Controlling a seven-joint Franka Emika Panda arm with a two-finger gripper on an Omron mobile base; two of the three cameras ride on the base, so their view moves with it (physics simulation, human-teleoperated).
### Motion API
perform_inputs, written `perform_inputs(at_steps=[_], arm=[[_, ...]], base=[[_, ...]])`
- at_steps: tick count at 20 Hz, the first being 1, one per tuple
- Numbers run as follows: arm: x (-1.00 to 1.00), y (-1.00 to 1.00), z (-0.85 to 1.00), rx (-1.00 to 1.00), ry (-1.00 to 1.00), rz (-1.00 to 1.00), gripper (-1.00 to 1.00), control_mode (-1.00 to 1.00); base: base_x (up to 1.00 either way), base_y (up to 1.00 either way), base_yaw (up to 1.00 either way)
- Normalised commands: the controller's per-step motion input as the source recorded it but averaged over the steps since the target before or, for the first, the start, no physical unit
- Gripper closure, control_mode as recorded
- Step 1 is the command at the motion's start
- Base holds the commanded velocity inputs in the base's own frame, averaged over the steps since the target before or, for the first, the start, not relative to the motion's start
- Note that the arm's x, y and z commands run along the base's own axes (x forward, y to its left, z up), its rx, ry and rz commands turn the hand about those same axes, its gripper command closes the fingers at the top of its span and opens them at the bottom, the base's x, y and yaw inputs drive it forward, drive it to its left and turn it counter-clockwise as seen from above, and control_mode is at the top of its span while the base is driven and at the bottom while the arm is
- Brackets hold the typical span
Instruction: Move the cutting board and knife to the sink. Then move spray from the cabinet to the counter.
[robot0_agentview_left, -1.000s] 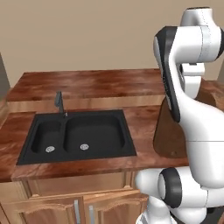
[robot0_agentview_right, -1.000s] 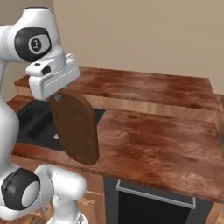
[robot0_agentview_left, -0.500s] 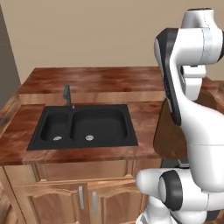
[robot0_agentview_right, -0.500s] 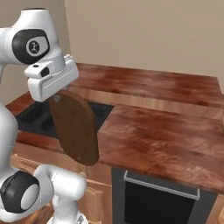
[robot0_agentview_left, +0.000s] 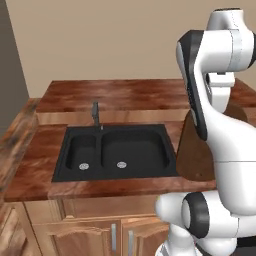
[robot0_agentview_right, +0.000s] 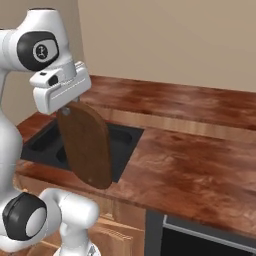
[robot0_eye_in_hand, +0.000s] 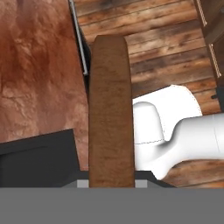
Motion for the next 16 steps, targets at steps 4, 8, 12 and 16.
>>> perform_inputs(at_steps=[4, 8, 12, 16], arm=[[0.0, 0.0, 0.0, 0.0, 0.0, 0.0, 1.0, 1.0], [0.0, 0.0, 0.0, 0.0, 0.0, 0.0, 1.0, 1.0], [0.0, 0.0, 0.0, 0.0, 0.0, 0.0, 1.0, 1.0], [0.0, 0.0, 0.0, 0.0, 0.0, 0.0, 1.0, 1.0]], base=[[0.09, 0.69, 0.0], [0.06, 0.38, 0.0], [0.39, 0.06, 0.0], [0.34, 0.01, 0.0]])
